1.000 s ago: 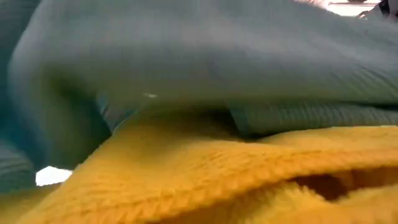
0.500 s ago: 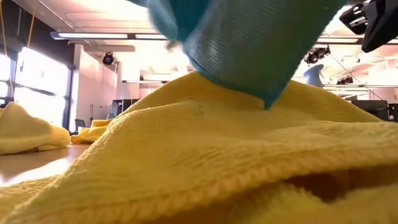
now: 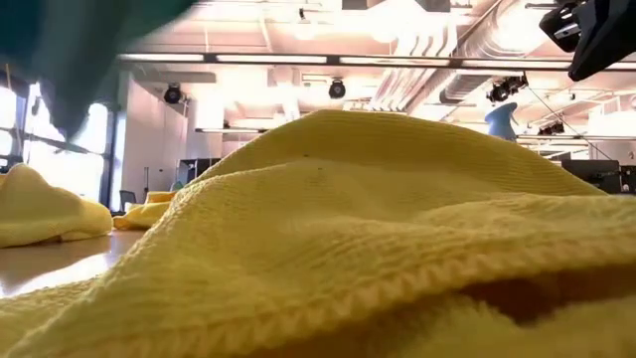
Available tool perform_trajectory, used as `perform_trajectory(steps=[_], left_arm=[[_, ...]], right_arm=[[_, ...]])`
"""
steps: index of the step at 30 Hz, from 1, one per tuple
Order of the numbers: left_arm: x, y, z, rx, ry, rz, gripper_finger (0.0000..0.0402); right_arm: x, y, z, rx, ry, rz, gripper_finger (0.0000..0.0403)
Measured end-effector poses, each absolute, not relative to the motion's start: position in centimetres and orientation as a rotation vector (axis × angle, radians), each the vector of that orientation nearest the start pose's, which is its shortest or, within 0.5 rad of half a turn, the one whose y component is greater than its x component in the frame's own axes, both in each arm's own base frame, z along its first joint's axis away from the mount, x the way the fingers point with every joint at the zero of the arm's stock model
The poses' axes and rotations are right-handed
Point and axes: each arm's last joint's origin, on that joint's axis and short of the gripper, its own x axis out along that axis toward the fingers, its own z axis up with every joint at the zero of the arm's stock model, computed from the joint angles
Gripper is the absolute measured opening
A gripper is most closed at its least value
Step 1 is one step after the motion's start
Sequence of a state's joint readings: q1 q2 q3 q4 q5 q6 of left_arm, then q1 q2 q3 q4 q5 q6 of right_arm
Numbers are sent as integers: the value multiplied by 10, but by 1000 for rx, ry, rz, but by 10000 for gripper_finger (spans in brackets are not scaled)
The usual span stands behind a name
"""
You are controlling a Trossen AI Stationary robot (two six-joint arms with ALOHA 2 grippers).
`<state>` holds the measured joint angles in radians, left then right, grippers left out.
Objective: Sort microfiber towel by color & place in baskets
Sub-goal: Put the blue microfiber towel into the bottom transparent bin
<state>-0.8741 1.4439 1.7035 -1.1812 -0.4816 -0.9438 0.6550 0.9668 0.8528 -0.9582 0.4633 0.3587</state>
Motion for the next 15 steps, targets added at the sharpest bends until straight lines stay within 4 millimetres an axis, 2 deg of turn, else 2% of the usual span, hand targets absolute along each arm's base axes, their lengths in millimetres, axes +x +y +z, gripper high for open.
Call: perform_trajectory(steps=[9, 15], left_arm=[[129, -168, 431, -299, 839, -69, 0], [99, -146, 439, -302, 947, -162, 0]], right_arm=[[147, 84, 274, -125, 831, -143, 0], [154, 79, 276, -34, 780, -216, 0]])
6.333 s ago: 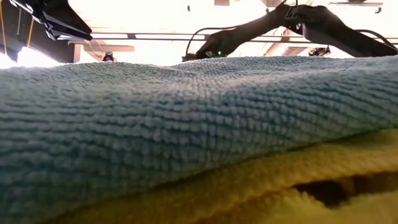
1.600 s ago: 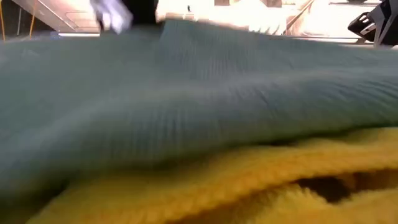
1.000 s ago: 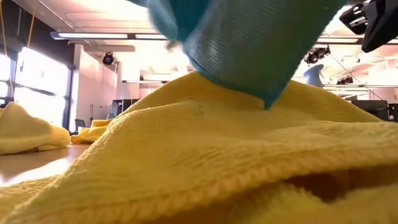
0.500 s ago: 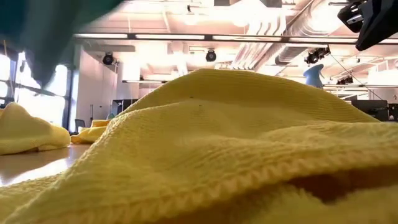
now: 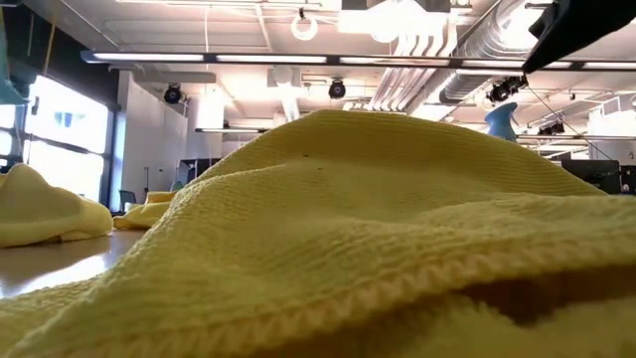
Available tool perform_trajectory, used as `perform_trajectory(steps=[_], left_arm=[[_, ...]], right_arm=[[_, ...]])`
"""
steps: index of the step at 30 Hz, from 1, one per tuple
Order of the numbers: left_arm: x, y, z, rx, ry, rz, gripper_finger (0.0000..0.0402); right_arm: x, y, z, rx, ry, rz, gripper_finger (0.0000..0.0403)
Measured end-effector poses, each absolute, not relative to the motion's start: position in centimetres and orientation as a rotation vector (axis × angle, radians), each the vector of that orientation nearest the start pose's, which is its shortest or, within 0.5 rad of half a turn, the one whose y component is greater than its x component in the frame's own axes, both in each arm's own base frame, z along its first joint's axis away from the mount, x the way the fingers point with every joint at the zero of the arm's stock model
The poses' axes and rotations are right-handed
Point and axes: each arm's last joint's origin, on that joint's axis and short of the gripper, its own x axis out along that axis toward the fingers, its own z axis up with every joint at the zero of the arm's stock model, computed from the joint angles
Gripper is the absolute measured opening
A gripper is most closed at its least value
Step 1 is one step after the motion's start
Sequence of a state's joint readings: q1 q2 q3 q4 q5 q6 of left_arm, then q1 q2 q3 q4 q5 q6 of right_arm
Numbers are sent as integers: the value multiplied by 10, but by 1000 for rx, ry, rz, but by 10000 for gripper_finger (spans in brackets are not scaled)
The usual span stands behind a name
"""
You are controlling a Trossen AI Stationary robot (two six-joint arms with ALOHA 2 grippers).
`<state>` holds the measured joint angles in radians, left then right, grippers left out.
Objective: Sort microfiber towel by color & place in baskets
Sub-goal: Put the blue microfiber towel into the bottom transparent bin
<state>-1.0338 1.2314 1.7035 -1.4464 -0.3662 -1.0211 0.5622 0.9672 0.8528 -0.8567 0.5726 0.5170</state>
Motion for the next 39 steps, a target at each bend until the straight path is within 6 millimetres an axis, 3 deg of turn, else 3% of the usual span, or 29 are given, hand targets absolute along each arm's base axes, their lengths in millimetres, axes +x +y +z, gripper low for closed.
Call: perform_trajectory(steps=[8, 16, 25, 35, 39], left_arm=[[69, -123, 442, -335, 1140, -259, 0], [68, -127, 440, -292, 1159, -302, 0], [96, -166, 418, -148, 1207, -213, 0], [140, -224, 366, 82, 1289, -57, 0], [150, -241, 348, 70, 1291, -26, 0]], right_arm=[[160, 69, 277, 67, 764, -304, 0], [164, 60, 277, 130, 749, -373, 0], [166, 55, 278, 123, 746, -389, 0], [167, 57, 278, 95, 756, -344, 0], [167, 57, 278, 80, 761, -334, 0]])
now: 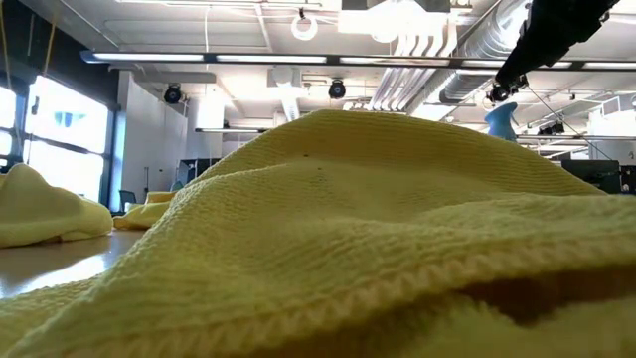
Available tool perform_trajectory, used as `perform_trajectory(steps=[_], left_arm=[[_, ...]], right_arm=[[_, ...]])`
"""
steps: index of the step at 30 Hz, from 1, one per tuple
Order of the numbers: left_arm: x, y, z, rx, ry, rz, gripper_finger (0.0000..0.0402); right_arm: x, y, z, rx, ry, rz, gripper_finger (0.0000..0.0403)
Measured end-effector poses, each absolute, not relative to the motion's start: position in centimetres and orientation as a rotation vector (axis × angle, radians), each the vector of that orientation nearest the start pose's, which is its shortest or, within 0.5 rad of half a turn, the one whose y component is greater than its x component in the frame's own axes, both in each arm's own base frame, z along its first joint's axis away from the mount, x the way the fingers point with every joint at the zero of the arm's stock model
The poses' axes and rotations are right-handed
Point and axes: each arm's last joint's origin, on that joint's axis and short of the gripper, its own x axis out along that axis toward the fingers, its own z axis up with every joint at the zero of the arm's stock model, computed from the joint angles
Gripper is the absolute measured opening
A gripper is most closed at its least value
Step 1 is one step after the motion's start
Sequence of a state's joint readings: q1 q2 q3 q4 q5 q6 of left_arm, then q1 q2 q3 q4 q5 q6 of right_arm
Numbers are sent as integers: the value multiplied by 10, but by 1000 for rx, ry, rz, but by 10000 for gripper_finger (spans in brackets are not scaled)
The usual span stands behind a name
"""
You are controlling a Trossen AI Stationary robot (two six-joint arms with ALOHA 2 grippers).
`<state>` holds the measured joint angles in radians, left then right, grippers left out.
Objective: Sort microfiber towel by color & place in baskets
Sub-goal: Put the blue microfiber towel into the bottom transparent bin
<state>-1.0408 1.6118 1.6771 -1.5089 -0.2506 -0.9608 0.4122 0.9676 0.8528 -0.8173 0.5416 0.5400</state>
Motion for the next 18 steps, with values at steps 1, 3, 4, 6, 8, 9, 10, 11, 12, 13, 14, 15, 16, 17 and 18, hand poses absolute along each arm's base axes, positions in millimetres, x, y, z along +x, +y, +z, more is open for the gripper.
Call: perform_trajectory(steps=[1, 3, 4, 6, 8, 9, 10, 11, 12, 13, 14, 15, 16, 17, 18], left_arm=[[150, -245, 343, 53, 1280, -24, 0], [150, -252, 331, 22, 1254, -15, 0], [149, -254, 324, 9, 1252, -4, 0], [144, -255, 311, -3, 1277, 34, 0], [136, -256, 299, -24, 1348, 69, 0], [131, -255, 294, -43, 1399, 93, 0], [126, -253, 291, -69, 1455, 124, 0], [120, -251, 289, -94, 1507, 159, 0], [116, -249, 289, -119, 1550, 192, 0], [114, -248, 290, -145, 1571, 212, 0], [113, -246, 291, -162, 1573, 223, 0], [113, -245, 293, -168, 1560, 228, 0], [114, -244, 294, -170, 1538, 233, 0], [116, -241, 295, -169, 1523, 243, 0], [117, -239, 296, -171, 1523, 259, 0]], right_arm=[[167, 57, 278, 74, 762, -331, 0], [167, 57, 278, 64, 763, -327, 0], [167, 57, 278, 61, 762, -325, 0], [168, 57, 279, 63, 756, -322, 0], [168, 57, 279, 67, 756, -315, 0], [168, 58, 279, 71, 760, -307, 0], [168, 58, 279, 73, 763, -303, 0], [168, 58, 279, 75, 765, -299, 0], [168, 58, 279, 77, 766, -296, 0], [168, 58, 279, 78, 767, -294, 0], [168, 58, 279, 79, 769, -290, 0], [168, 58, 279, 79, 769, -290, 0], [168, 58, 279, 80, 769, -290, 0], [168, 58, 279, 80, 769, -291, 0], [168, 58, 279, 83, 768, -292, 0]])
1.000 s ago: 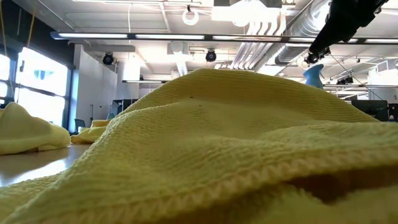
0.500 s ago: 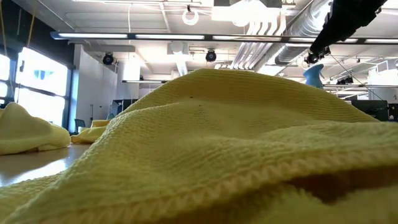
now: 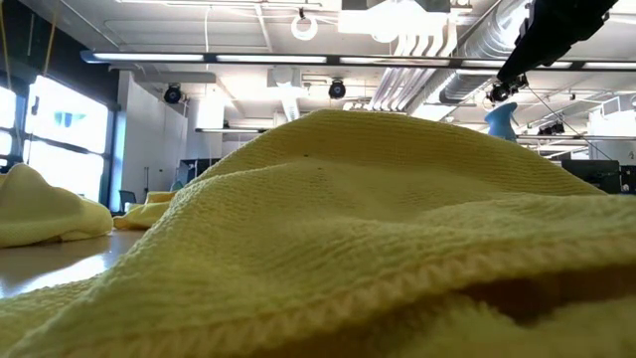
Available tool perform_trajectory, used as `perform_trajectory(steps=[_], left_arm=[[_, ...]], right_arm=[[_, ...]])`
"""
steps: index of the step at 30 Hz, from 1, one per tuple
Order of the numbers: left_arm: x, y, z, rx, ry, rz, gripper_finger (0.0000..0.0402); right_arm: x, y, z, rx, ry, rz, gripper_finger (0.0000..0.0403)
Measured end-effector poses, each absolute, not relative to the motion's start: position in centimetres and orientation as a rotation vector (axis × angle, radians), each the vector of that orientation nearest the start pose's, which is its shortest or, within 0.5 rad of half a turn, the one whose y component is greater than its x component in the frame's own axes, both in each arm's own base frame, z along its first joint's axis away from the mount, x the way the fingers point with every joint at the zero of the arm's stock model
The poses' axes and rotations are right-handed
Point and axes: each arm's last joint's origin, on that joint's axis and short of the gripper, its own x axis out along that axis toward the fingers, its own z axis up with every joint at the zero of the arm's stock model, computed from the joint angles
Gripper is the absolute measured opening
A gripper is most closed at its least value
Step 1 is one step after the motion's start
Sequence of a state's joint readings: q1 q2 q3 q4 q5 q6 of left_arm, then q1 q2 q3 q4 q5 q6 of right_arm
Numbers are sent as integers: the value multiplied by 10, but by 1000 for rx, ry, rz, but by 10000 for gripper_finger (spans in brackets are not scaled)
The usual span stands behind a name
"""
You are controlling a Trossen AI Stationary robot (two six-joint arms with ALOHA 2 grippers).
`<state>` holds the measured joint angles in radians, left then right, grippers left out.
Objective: Sort microfiber towel by color & place in baskets
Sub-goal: Put the blue microfiber towel into the bottom transparent bin
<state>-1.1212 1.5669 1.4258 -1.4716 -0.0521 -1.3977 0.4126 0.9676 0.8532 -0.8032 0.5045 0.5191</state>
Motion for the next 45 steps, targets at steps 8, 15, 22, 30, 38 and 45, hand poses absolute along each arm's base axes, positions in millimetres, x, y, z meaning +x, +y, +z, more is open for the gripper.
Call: perform_trajectory(steps=[8, 15, 22, 30, 38, 45], left_arm=[[114, -222, 299, -296, 1668, 453, 0], [108, -217, 301, -326, 1730, 432, 0], [132, -222, 295, -378, 1732, 302, 0], [160, -226, 265, -141, 1561, 231, 0], [148, -231, 217, -55, 1538, 152, 0], [140, -231, 181, -113, 1474, 141, 0]], right_arm=[[169, 59, 279, 103, 756, -295, 0], [169, 59, 280, 107, 749, -294, 0], [169, 59, 280, 109, 746, -293, 0], [169, 59, 280, 109, 746, -293, 0], [169, 59, 280, 107, 746, -293, 0], [169, 59, 280, 105, 747, -292, 0]])
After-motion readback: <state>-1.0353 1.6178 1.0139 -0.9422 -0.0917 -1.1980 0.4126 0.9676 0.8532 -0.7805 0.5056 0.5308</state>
